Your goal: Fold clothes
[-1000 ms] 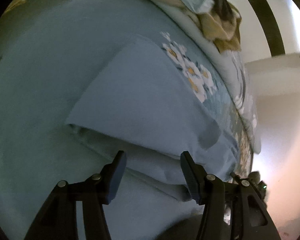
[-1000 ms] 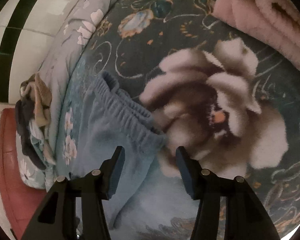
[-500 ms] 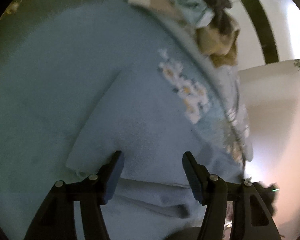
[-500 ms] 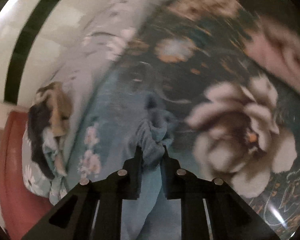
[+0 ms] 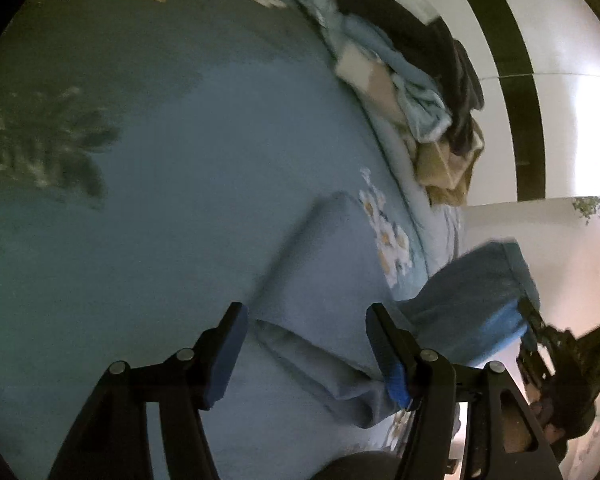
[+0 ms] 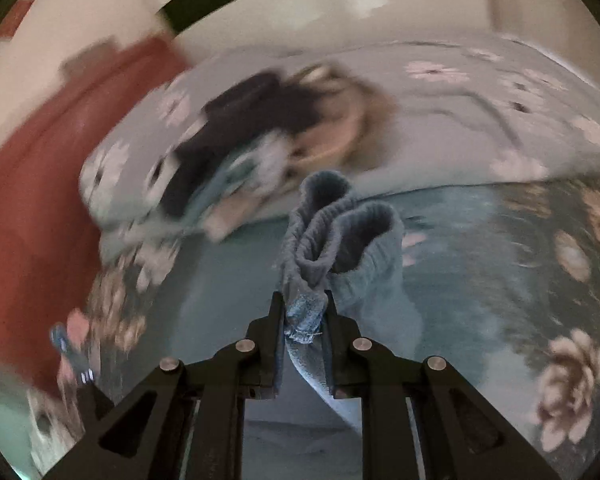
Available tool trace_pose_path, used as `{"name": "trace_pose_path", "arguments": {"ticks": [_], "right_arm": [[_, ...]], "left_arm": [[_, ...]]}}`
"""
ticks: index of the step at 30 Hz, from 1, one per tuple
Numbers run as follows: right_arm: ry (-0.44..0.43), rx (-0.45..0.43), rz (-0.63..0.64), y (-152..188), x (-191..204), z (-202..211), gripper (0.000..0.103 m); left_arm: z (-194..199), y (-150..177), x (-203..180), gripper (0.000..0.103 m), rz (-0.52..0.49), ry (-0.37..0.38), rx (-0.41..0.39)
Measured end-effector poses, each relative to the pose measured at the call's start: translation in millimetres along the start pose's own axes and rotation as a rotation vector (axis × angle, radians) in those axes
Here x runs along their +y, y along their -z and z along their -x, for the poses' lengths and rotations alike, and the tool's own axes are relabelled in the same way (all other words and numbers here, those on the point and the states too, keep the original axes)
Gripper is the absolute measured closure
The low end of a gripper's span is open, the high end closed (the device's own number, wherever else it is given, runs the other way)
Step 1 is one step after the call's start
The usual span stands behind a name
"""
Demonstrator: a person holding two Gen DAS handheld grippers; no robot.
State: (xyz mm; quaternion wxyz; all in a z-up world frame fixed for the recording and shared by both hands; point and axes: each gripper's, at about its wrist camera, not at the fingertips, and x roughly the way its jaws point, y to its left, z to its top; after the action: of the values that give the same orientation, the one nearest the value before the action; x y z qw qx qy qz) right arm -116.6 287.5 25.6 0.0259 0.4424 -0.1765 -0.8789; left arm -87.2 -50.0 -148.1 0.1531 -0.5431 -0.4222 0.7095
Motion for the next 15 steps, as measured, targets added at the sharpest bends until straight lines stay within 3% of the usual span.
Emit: {"name": "trace_pose_path", "arguments": {"ticks": [7,15], "right_arm": [[-0.016,0.189,0.220,48,92,-78,0.087],[0.064,0.343,0.305,98,106,-124,0.082]], "left_arm": [[15,-7,32,0.037,0.065,-0.014,-0.026],[24,-10,44,0.037,0.092,-0.007,-0.035]]}}
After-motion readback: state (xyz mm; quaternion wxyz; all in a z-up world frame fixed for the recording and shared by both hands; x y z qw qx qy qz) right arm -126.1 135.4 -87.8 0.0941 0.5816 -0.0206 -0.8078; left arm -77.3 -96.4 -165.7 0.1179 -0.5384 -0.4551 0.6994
